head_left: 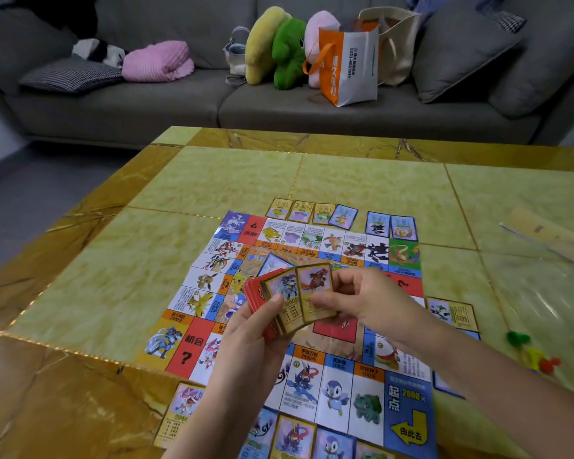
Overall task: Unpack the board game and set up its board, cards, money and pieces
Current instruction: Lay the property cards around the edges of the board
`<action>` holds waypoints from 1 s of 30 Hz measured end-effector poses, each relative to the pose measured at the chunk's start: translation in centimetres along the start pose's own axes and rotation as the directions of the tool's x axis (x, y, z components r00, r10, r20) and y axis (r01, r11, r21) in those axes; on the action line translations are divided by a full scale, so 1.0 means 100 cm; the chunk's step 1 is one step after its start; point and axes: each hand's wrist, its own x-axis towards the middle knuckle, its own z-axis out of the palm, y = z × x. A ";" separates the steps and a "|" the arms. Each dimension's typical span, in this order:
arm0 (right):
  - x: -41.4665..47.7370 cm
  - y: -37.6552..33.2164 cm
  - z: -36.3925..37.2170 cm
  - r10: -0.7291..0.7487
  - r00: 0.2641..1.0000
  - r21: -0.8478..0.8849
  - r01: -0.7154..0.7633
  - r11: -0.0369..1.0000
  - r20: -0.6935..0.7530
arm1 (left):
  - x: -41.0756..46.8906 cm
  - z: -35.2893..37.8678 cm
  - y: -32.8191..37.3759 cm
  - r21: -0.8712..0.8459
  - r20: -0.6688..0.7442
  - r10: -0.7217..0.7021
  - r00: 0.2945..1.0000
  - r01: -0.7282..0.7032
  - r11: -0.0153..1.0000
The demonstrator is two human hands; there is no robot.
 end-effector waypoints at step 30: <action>0.147 -0.030 -0.113 0.209 0.887 -0.254 -0.332 0.908 -0.412 | 0.012 -0.006 0.004 -0.027 -0.099 -0.093 0.991 0.091 0.996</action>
